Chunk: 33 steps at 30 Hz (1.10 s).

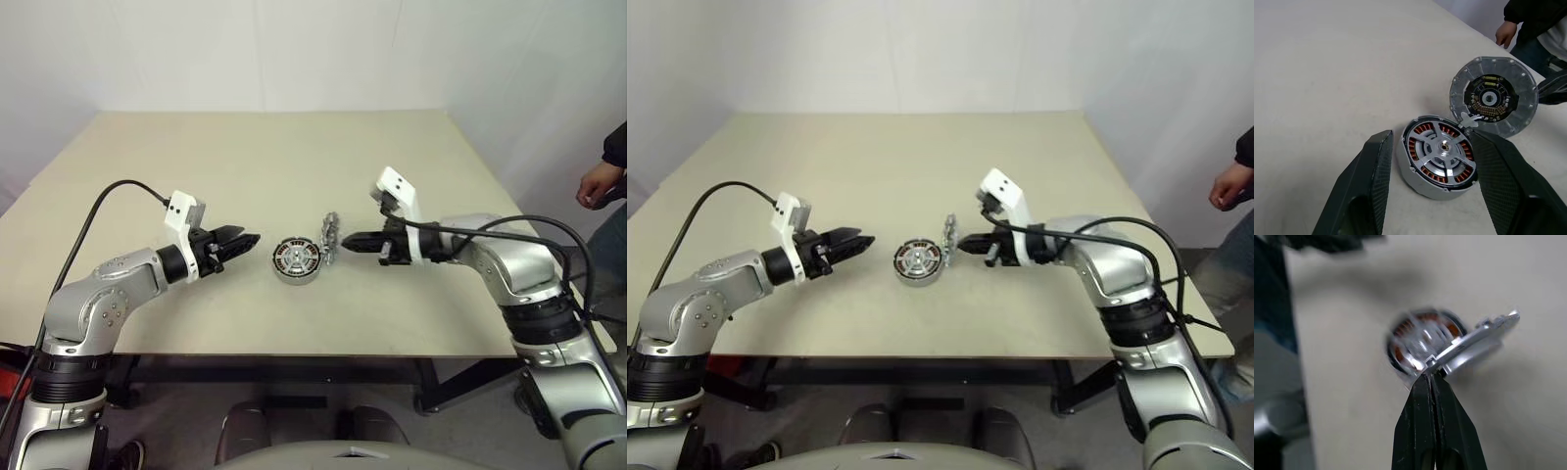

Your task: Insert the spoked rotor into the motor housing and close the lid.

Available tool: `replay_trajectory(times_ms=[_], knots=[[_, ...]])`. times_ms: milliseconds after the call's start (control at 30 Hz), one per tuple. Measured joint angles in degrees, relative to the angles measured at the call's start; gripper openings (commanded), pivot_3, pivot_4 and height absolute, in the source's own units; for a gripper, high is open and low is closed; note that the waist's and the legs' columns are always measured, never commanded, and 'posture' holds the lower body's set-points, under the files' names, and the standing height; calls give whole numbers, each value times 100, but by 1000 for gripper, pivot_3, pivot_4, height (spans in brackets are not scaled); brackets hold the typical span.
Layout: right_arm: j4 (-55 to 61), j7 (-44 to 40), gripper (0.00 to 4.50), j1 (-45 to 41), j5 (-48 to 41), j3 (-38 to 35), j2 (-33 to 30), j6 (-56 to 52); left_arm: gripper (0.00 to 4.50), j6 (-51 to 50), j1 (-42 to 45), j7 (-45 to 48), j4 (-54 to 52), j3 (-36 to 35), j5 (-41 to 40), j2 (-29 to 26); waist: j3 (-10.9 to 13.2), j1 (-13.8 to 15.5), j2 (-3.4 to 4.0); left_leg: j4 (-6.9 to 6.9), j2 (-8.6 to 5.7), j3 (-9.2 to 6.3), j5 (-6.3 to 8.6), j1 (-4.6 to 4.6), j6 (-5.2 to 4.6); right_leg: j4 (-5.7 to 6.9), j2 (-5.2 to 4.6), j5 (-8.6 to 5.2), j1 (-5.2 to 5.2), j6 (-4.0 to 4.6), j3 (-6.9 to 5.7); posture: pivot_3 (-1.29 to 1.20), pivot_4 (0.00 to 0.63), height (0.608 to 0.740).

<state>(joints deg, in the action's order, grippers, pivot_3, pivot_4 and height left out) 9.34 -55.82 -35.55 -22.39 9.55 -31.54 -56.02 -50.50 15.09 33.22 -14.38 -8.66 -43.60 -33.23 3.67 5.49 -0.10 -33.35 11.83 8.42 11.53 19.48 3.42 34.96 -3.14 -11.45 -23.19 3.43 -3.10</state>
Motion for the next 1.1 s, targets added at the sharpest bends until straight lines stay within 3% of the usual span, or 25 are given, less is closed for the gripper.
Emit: replay_trajectory(times_ms=[367, 733, 900, 1100], knots=[[-657, 803, 24, -403, 9, 255, 1041, -78, 2654, -17, -215, -289, -206, -183, -18, 67, -1, 11, -2, 2, -2, -2, -4, -5, 4, 0, -2, 15, 14, 27, 0, 0, 0, 740], [-382, 1001, 24, -1441, -598, -744, 758, -524, 2654, -145, -320, -492, -375, -293, -172, 305, -4, 17, -6, 1, -2, -2, -3, -2, 2, -2, -1, 1, 16, 2, 0, 0, 0, 740], [-1160, 1040, 24, -798, 81, -236, 182, 174, 2654, -144, -164, -482, -355, -252, -163, 316, -13, 56, -21, -4, -6, -2, -2, -12, 1, -10, -6, 1, 38, 1, 0, 0, 0, 740], [-2396, 1111, 24, -191, 702, 162, 127, 871, 2654, -145, -130, -470, -310, -220, -154, 315, -2, -14, -1, -6, -3, -1, -5, 16, 5, 12, -1, 20, -8, 33, 0, 0, 0, 740]])
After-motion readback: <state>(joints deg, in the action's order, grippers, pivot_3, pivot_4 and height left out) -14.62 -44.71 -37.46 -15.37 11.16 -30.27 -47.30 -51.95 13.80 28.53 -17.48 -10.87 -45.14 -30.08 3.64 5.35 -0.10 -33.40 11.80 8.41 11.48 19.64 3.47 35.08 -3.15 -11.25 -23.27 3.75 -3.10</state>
